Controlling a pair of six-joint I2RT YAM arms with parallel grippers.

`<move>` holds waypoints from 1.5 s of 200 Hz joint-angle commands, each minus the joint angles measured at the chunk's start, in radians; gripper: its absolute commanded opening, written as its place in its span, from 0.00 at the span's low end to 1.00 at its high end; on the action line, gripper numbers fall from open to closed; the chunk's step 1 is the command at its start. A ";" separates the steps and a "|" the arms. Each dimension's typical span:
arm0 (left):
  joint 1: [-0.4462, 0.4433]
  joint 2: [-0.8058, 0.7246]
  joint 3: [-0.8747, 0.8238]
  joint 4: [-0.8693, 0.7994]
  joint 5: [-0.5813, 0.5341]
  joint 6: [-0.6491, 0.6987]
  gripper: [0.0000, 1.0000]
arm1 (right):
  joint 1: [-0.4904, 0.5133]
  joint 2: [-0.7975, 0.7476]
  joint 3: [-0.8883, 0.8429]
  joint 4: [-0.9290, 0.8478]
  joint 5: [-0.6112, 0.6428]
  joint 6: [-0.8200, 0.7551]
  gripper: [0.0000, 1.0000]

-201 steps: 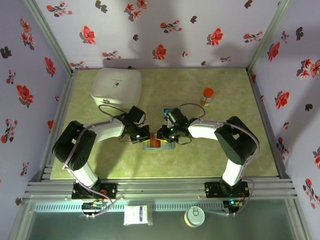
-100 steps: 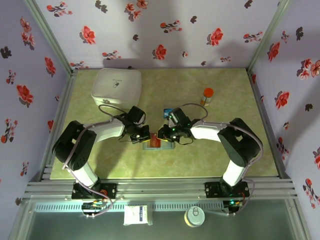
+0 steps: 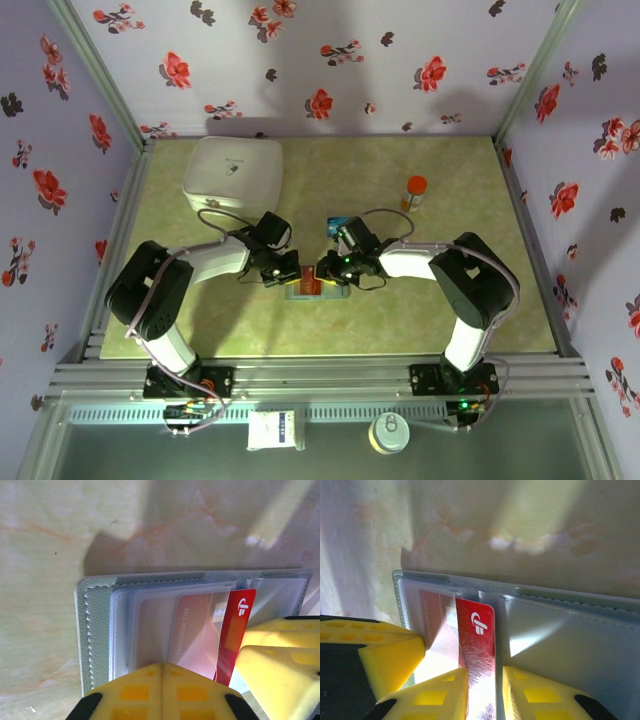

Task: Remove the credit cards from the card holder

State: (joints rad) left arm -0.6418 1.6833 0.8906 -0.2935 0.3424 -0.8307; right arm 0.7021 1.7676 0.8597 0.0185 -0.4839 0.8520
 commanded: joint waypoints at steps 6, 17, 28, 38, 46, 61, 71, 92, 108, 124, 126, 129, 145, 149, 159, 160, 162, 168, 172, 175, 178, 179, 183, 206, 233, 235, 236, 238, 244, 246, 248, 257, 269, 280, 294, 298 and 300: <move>-0.006 0.035 0.007 -0.058 -0.032 0.019 0.00 | -0.004 0.007 -0.012 0.045 -0.035 0.030 0.25; -0.006 0.036 0.007 -0.058 -0.031 0.017 0.00 | -0.004 0.004 -0.011 0.053 -0.041 0.033 0.25; -0.007 0.036 0.006 -0.058 -0.030 0.015 0.00 | -0.004 0.000 -0.011 0.059 -0.048 0.037 0.24; -0.007 0.035 0.005 -0.057 -0.030 0.015 0.00 | -0.004 -0.004 -0.013 0.065 -0.050 0.038 0.23; -0.007 0.035 0.005 -0.057 -0.032 0.016 0.00 | -0.004 -0.007 -0.014 0.070 -0.051 0.039 0.22; -0.007 0.037 0.007 -0.060 -0.031 0.018 0.00 | -0.004 -0.009 -0.017 0.077 -0.053 0.043 0.21; -0.007 0.037 0.009 -0.060 -0.031 0.017 0.00 | -0.004 -0.009 -0.020 0.085 -0.055 0.046 0.19; -0.007 0.038 0.012 -0.064 -0.030 0.019 0.00 | -0.004 -0.007 -0.022 0.087 -0.052 0.047 0.16; -0.007 0.035 0.014 -0.065 -0.030 0.018 0.00 | -0.004 -0.009 -0.027 0.087 -0.048 0.047 0.15; -0.007 0.033 0.016 -0.069 -0.031 0.021 0.00 | -0.007 -0.016 -0.035 0.082 -0.040 0.043 0.14; -0.007 0.033 0.016 -0.070 -0.031 0.022 0.00 | -0.007 -0.017 -0.037 0.080 -0.039 0.042 0.14; -0.007 0.033 0.016 -0.071 -0.031 0.023 0.00 | -0.009 -0.020 -0.037 0.078 -0.038 0.041 0.14; -0.007 0.033 0.020 -0.072 -0.031 0.022 0.00 | -0.017 -0.034 -0.047 0.061 -0.030 0.031 0.13; -0.007 0.033 0.019 -0.072 -0.031 0.021 0.00 | -0.019 -0.039 -0.051 0.057 -0.029 0.028 0.13; -0.007 0.032 0.021 -0.073 -0.031 0.023 0.00 | -0.025 -0.052 -0.059 0.044 -0.024 0.020 0.12; -0.007 0.032 0.022 -0.074 -0.032 0.023 0.00 | -0.026 -0.054 -0.060 0.042 -0.023 0.019 0.12; -0.007 0.032 0.022 -0.073 -0.032 0.023 0.00 | -0.028 -0.056 -0.061 0.039 -0.023 0.017 0.12; -0.007 0.032 0.024 -0.076 -0.031 0.022 0.00 | -0.031 -0.066 -0.066 0.028 -0.019 0.012 0.11; -0.007 0.032 0.024 -0.075 -0.030 0.023 0.00 | -0.034 -0.072 -0.069 0.020 -0.018 0.007 0.11; -0.007 0.032 0.026 -0.075 -0.030 0.024 0.00 | -0.036 -0.075 -0.070 0.013 -0.016 0.004 0.11; -0.007 0.032 0.025 -0.075 -0.030 0.022 0.00 | -0.038 -0.080 -0.071 0.005 -0.015 0.000 0.11; -0.007 0.032 0.027 -0.075 -0.030 0.022 0.00 | -0.039 -0.082 -0.072 0.004 -0.013 0.000 0.11; -0.007 0.030 0.028 -0.076 -0.031 0.022 0.00 | -0.041 -0.089 -0.073 -0.005 -0.011 -0.007 0.11; -0.007 0.027 0.030 -0.070 -0.027 0.017 0.00 | -0.055 -0.128 -0.082 -0.055 0.004 -0.033 0.09; -0.007 0.023 0.039 -0.069 -0.018 0.017 0.00 | -0.065 -0.169 -0.080 -0.109 0.019 -0.061 0.07; -0.007 0.023 0.041 -0.069 -0.017 0.018 0.00 | -0.065 -0.171 -0.079 -0.112 0.020 -0.063 0.07; -0.008 0.023 0.041 -0.069 -0.017 0.018 0.00 | -0.065 -0.173 -0.079 -0.114 0.020 -0.064 0.07; -0.007 0.022 0.041 -0.069 -0.016 0.017 0.00 | -0.066 -0.174 -0.078 -0.117 0.021 -0.066 0.07; -0.007 0.021 0.043 -0.067 -0.015 0.016 0.00 | -0.067 -0.182 -0.074 -0.126 0.022 -0.072 0.06; -0.007 0.019 0.044 -0.067 -0.014 0.016 0.00 | -0.068 -0.184 -0.073 -0.130 0.022 -0.074 0.06; -0.008 0.017 0.045 -0.067 -0.014 0.016 0.00 | -0.068 -0.185 -0.072 -0.133 0.022 -0.075 0.06; -0.007 0.011 0.047 -0.060 -0.007 0.011 0.00 | -0.069 -0.196 -0.066 -0.144 0.024 -0.082 0.06; -0.007 -0.001 0.050 -0.051 0.000 0.010 0.00 | -0.070 -0.210 -0.058 -0.160 0.030 -0.092 0.06; -0.007 -0.008 0.054 -0.048 0.003 0.009 0.00 | -0.072 -0.222 -0.050 -0.179 0.038 -0.106 0.05; -0.007 -0.017 0.060 -0.048 0.007 0.007 0.00 | -0.075 -0.235 -0.030 -0.223 0.055 -0.139 0.04; -0.007 -0.020 0.060 -0.046 0.009 0.006 0.00 | -0.076 -0.238 -0.023 -0.239 0.061 -0.151 0.04; -0.007 -0.021 0.061 -0.045 0.010 0.006 0.00 | -0.076 -0.239 -0.020 -0.245 0.063 -0.158 0.04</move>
State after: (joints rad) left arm -0.6437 1.6894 0.9222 -0.3260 0.3408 -0.8310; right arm 0.6384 1.5677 0.7925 -0.1226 -0.4671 0.7750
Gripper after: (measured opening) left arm 0.051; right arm 0.065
